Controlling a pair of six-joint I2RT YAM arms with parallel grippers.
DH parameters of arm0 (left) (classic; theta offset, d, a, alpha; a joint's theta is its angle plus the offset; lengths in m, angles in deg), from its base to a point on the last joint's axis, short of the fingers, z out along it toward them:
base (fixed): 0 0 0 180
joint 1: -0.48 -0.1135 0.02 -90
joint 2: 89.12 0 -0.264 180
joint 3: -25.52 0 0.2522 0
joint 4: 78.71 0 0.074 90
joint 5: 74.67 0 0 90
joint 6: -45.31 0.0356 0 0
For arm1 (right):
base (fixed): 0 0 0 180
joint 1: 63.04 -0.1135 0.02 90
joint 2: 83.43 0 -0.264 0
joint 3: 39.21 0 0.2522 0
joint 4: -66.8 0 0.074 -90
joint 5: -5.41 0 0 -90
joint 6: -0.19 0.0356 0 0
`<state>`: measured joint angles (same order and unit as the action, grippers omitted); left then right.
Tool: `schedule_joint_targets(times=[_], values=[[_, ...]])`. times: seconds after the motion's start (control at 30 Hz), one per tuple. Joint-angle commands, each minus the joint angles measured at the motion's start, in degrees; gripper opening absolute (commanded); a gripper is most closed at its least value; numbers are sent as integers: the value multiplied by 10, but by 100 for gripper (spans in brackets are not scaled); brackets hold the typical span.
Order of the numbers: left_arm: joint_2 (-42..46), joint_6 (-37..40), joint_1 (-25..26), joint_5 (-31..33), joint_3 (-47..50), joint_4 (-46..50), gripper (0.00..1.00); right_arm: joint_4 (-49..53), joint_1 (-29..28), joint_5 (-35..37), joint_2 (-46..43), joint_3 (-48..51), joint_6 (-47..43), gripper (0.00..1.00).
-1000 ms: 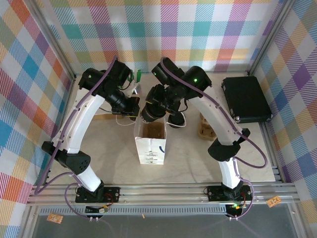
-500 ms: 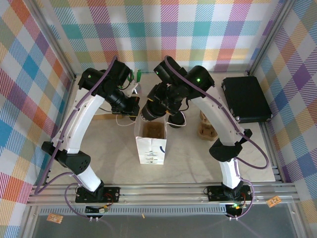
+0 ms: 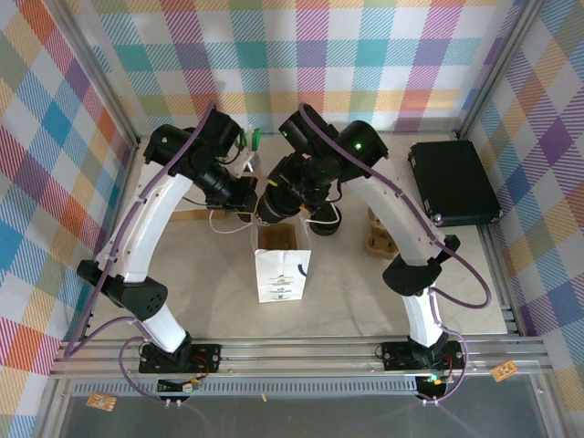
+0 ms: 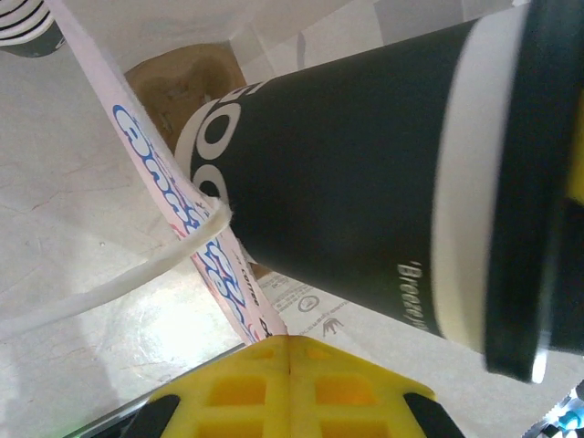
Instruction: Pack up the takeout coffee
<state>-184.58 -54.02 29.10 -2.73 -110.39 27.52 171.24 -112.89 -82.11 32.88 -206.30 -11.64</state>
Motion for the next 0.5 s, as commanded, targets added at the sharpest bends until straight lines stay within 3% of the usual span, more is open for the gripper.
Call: schedule_joint_targets(times=[0.0,0.47], values=[[2,11,1,-3,-15,101,0,19,2,-46,19,3,74,34],[1,12,1,-5,-18,101,0,70,4,-23,37,0,45,31]])
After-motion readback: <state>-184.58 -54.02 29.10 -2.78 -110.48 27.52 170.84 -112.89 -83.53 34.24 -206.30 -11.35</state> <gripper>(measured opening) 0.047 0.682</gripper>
